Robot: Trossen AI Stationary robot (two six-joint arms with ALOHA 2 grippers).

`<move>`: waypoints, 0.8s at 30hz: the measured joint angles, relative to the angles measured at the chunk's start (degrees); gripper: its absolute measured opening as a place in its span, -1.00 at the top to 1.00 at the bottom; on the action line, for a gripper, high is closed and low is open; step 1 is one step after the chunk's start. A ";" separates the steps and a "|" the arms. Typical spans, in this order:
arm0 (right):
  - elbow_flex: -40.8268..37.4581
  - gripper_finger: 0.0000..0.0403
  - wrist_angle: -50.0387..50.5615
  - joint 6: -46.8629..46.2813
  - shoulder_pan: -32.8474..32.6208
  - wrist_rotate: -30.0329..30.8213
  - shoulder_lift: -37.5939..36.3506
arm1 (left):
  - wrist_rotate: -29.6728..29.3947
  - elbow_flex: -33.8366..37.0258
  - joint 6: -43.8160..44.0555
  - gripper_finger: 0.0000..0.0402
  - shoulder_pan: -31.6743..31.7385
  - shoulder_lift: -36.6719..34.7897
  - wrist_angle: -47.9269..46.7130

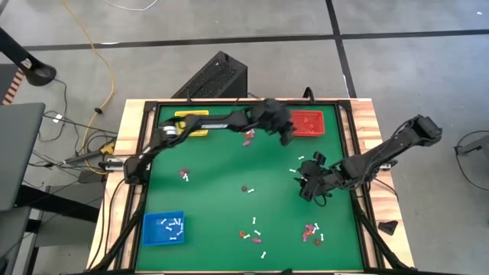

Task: Sort Halloween decoration
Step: Put the pumpkin toy into the orange bin, then put the white bone toy into the blue bin

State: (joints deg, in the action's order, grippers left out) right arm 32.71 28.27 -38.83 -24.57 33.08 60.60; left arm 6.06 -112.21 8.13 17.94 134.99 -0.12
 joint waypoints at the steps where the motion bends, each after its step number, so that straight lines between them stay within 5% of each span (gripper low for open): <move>1: -0.01 -0.05 -0.04 -0.20 -0.38 0.00 0.04 | 0.22 -4.27 0.07 0.59 0.57 2.42 -3.02; 7: -0.02 -0.05 -3.44 0.59 -0.93 0.14 0.57 | 0.20 -22.74 -0.01 0.56 2.44 14.28 -14.71; 19: -0.02 -0.05 -3.39 1.97 -2.07 0.17 0.55 | 2.32 -21.56 -0.75 0.12 2.83 13.97 -13.52; 24: -0.02 -0.05 -2.68 0.71 -2.62 -0.85 0.55 | 2.27 -21.55 -5.46 0.06 2.83 8.84 -24.02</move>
State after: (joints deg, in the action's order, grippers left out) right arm 32.69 25.59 -38.12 -27.19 32.23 61.14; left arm 8.33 -133.76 2.67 20.78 143.82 -24.14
